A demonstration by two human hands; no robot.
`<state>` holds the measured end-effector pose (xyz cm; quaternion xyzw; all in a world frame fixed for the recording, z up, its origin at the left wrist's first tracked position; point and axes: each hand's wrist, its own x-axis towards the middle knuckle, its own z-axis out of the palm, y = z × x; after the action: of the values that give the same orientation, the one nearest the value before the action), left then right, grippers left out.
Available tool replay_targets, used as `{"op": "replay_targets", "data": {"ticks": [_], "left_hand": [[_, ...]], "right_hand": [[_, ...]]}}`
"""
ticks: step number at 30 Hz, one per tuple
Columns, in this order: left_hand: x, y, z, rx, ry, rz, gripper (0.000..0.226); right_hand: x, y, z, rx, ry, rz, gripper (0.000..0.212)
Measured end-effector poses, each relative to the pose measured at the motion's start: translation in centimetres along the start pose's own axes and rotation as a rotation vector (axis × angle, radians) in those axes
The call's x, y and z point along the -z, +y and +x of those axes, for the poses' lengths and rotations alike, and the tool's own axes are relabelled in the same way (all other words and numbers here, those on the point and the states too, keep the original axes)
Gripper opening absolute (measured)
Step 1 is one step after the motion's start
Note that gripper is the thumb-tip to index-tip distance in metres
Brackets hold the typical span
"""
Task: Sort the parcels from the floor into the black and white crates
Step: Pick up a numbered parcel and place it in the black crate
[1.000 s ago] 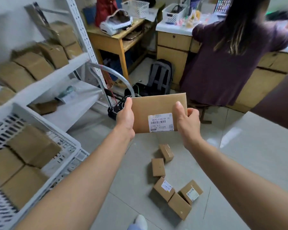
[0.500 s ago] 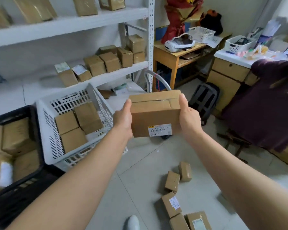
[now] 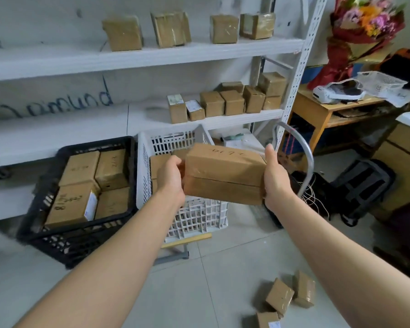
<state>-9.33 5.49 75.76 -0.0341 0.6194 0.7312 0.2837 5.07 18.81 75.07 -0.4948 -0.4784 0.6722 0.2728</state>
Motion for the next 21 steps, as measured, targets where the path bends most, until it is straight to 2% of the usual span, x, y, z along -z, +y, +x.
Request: {"op": "replay_targets", "data": {"ticks": [4,7,12,21], "left_hand": [[2.9,1.7,2.8,0.045,0.028,0.002,0.020],[5.2,3.1,5.3,0.042,0.043,0.028,0.021],[9.1,5.2,9.8,0.049,0.081,0.015,0.018],[16.5,8.0,16.7,0.134,0.154,-0.020,0.017]], "right_hand": [[-4.8,1.0,0.4,0.011,-0.029,-0.013,0.043],[-8.7,1.4,0.8,0.041,-0.052,-0.001,0.021],[-14.9,1.8,2.2,0.101,-0.032,-0.011,0.028],[-26.0,3.7,3.2,0.125,-0.010,-0.049,0.021]]}}
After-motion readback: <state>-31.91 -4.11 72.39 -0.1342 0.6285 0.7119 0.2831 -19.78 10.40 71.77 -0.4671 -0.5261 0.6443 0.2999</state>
